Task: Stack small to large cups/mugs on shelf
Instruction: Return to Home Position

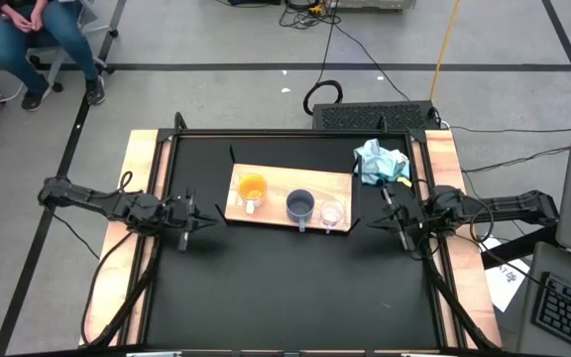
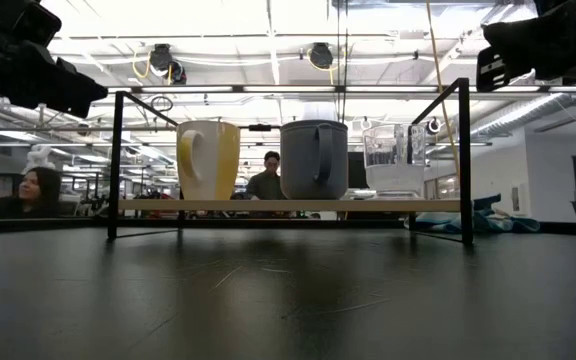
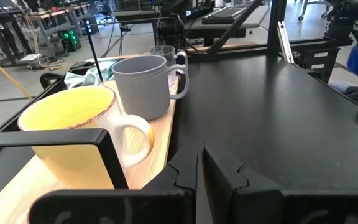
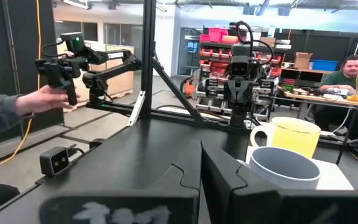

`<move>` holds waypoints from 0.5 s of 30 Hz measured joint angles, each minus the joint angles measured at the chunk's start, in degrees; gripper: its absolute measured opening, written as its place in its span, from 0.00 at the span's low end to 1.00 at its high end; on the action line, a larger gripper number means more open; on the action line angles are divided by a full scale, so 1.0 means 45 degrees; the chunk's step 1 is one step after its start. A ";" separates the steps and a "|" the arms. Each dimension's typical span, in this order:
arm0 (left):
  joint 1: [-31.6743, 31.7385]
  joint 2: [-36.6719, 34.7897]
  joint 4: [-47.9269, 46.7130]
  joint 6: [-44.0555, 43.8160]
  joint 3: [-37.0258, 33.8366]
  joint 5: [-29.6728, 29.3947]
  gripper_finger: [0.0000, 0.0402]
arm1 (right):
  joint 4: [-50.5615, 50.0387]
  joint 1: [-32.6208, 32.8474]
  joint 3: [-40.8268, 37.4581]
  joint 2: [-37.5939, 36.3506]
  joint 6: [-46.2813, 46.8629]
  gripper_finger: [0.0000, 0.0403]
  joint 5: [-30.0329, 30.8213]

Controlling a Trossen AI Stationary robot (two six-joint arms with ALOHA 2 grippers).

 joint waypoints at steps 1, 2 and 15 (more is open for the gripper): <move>0.0000 0.0000 -0.0002 0.0000 0.0000 0.0000 0.06 | 0.0003 0.0000 0.0000 0.0000 0.0051 0.00 0.0000; 0.0000 0.0000 0.0000 0.0002 0.0000 0.0000 0.06 | 0.0003 0.0000 0.0000 0.0000 0.0087 0.00 0.0000; 0.0000 0.0000 0.0000 0.0008 0.0000 0.0000 0.06 | 0.0003 0.0000 0.0000 0.0000 0.0087 0.00 0.0000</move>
